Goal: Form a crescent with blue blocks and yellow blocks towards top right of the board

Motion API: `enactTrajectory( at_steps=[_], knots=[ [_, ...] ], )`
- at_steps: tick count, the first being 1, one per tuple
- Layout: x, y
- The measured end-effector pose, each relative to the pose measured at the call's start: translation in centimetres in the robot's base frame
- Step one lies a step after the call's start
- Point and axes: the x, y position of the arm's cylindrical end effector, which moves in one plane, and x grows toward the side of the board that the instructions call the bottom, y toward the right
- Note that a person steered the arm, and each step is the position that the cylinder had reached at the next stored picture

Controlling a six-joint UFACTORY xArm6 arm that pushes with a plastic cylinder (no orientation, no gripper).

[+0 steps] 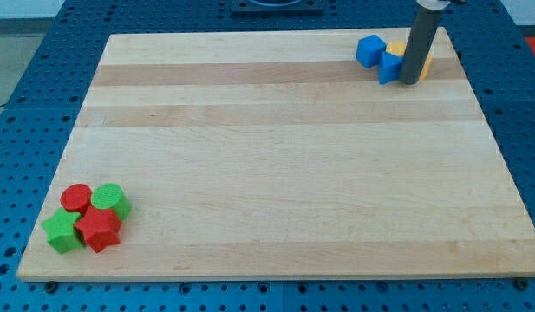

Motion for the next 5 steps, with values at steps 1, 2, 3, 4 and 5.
enactTrajectory(
  at_steps=[1, 2, 3, 4, 5],
  knots=[
    [1.0, 2.0],
    [1.0, 3.8],
    [-0.3, 3.4],
    [-1.3, 2.7],
    [-2.1, 2.7]
  ],
)
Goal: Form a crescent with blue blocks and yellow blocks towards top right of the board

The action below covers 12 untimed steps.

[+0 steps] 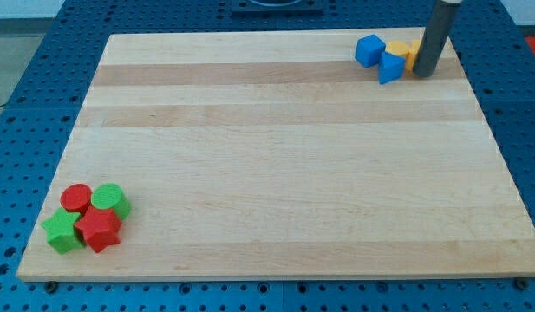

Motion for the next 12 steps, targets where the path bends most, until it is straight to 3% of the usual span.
enactTrajectory(
  at_steps=[5, 6, 7, 8, 12],
  knots=[
    [-4.8, 0.0],
    [-3.7, 0.5],
    [1.3, 1.9],
    [2.3, -0.8],
    [1.5, -7.7]
  ],
)
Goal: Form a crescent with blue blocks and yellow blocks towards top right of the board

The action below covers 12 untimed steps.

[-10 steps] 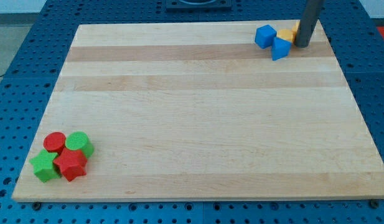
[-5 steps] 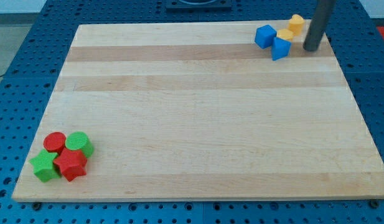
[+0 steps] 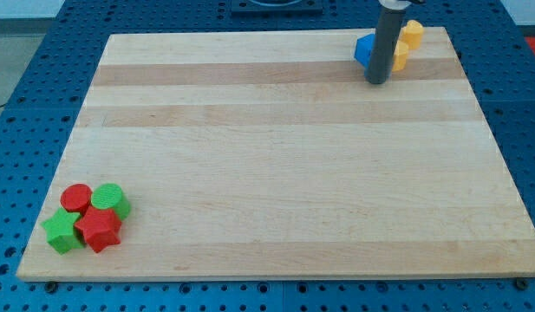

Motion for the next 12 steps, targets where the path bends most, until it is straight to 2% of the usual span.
enactTrajectory(
  at_steps=[2, 5, 9, 10, 11, 12],
  knots=[
    [-2.1, 1.1],
    [-2.5, 4.5],
    [-4.2, 5.1],
    [-1.8, 4.1],
    [-0.9, -0.6],
    [-2.9, -5.7]
  ],
)
